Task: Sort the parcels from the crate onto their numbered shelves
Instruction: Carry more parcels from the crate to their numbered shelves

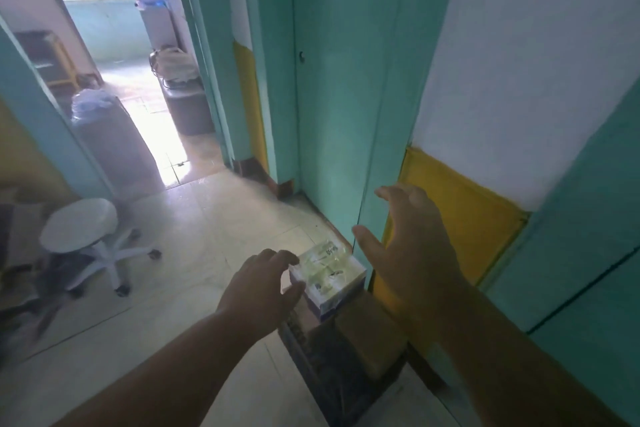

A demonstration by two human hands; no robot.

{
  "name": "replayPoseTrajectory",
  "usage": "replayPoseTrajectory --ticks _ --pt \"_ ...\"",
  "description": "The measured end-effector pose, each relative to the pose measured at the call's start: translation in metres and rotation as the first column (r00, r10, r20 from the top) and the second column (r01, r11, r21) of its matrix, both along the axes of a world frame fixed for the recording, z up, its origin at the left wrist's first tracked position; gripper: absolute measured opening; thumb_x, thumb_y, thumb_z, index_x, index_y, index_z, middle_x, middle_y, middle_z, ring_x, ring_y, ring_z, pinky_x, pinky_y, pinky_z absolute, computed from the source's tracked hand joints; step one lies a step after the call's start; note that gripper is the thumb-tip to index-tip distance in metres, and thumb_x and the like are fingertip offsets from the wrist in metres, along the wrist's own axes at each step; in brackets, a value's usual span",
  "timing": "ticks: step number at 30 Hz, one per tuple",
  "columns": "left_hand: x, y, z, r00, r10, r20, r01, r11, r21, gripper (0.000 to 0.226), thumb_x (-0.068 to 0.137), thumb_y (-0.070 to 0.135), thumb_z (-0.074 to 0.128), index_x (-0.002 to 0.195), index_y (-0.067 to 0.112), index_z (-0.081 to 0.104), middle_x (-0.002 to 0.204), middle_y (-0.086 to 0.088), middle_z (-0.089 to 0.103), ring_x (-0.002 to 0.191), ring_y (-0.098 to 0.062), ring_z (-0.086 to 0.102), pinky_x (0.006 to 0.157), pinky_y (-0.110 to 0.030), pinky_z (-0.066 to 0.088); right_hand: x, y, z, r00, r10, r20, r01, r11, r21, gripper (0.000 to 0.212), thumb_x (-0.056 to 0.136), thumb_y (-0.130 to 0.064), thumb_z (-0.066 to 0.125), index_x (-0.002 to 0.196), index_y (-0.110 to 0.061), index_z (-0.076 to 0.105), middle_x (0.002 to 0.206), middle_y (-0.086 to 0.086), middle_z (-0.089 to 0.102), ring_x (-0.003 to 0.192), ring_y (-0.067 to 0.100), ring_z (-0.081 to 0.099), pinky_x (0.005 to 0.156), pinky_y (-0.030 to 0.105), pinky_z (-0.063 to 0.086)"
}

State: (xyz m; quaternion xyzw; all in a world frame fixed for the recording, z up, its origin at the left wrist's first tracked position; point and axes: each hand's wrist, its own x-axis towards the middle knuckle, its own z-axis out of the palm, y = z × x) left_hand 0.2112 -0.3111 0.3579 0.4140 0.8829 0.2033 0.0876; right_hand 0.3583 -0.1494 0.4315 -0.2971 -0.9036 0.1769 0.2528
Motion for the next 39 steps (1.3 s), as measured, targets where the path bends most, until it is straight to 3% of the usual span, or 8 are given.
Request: replayPoseTrajectory --ticks 9,13,21,27,29,32,35,39 --pt "-0.168 0.119 -0.068 0.949 -0.313 0.044 0.314 0.949 -0.021 0.040 0.091 0.045 0.060 0.129 0.034 0.055 0.122 0.011 0.059 0.111 -0.014 0.053 0.098 -0.033 0.047 -0.124 0.053 -0.046 0.962 -0.263 0.072 0.263 0.965 0.003 0.061 0.090 -0.049 0.061 0.140 -0.018 0.046 0.146 0.010 0.045 0.136 0.026 0.041 0.112 0.044 0.038" --pt "-0.236 0.163 -0.107 0.891 -0.448 0.067 0.453 0.887 -0.089 0.041 0.091 0.043 0.060 0.130 0.029 0.056 0.125 0.008 0.060 0.114 -0.014 0.053 0.098 -0.031 0.046 -0.169 0.061 -0.070 0.904 -0.411 0.118 0.416 0.909 -0.027 0.061 0.091 -0.044 0.064 0.142 -0.015 0.047 0.145 0.009 0.045 0.135 0.026 0.040 0.109 0.034 0.032" --pt "-0.285 0.214 -0.178 0.806 -0.549 0.221 0.588 0.786 -0.191 0.044 0.091 0.039 0.061 0.132 0.027 0.053 0.127 0.004 0.060 0.115 -0.016 0.054 0.096 -0.035 0.048 -0.219 0.075 -0.133 0.781 -0.563 0.272 0.606 0.788 -0.110 0.061 0.090 -0.044 0.064 0.140 -0.014 0.049 0.140 0.010 0.050 0.129 0.027 0.047 0.105 0.044 0.046" --pt "-0.316 0.231 -0.273 0.817 -0.494 0.298 0.570 0.771 -0.283 0.044 0.090 0.039 0.063 0.131 0.026 0.054 0.126 0.002 0.061 0.112 -0.020 0.055 0.091 -0.037 0.050 -0.239 0.094 -0.255 0.725 -0.531 0.439 0.659 0.720 -0.218 0.060 0.086 -0.055 0.055 0.135 -0.021 0.048 0.133 0.005 0.054 0.120 0.026 0.053 0.091 0.051 0.052" --pt "-0.324 0.234 -0.310 0.824 -0.462 0.329 0.556 0.772 -0.308 0.047 0.089 0.039 0.065 0.132 0.024 0.052 0.126 -0.001 0.061 0.112 -0.022 0.055 0.091 -0.037 0.050 -0.244 0.099 -0.303 0.706 -0.522 0.479 0.683 0.680 -0.265 0.059 0.088 -0.052 0.061 0.136 -0.020 0.049 0.132 0.004 0.055 0.120 0.024 0.053 0.097 0.039 0.046" --pt "-0.332 0.240 -0.363 0.852 -0.368 0.373 0.499 0.787 -0.363 0.060 0.088 0.036 0.066 0.140 0.018 0.042 0.131 -0.008 0.058 0.116 -0.027 0.054 0.096 -0.041 0.049 -0.252 0.106 -0.374 0.678 -0.493 0.545 0.722 0.587 -0.367 0.058 0.091 -0.045 0.067 0.140 -0.019 0.049 0.135 0.002 0.057 0.119 0.020 0.053 0.084 0.015 0.029" --pt "-0.338 0.248 -0.407 0.852 -0.287 0.438 0.474 0.777 -0.413 0.070 0.089 0.035 0.064 0.147 0.014 0.032 0.137 -0.012 0.054 0.119 -0.028 0.054 0.099 -0.045 0.050 -0.257 0.115 -0.442 0.692 -0.483 0.536 0.721 0.439 -0.536 0.065 0.094 -0.034 0.067 0.149 -0.021 0.036 0.146 0.007 0.048 0.128 0.025 0.050 0.096 0.034 0.045" --pt "-0.336 0.259 -0.437 0.737 -0.149 0.660 0.479 0.804 -0.353 0.063 0.086 0.024 0.066 0.141 0.020 0.037 0.112 -0.007 0.066 0.090 -0.024 0.068 0.074 -0.047 0.062 -0.262 0.128 -0.492 0.735 -0.439 0.517 0.644 0.215 -0.734 0.086 0.097 -0.031 0.064 0.160 -0.030 0.005 0.169 0.009 0.006 0.151 0.031 0.021 0.118 0.049 0.029"
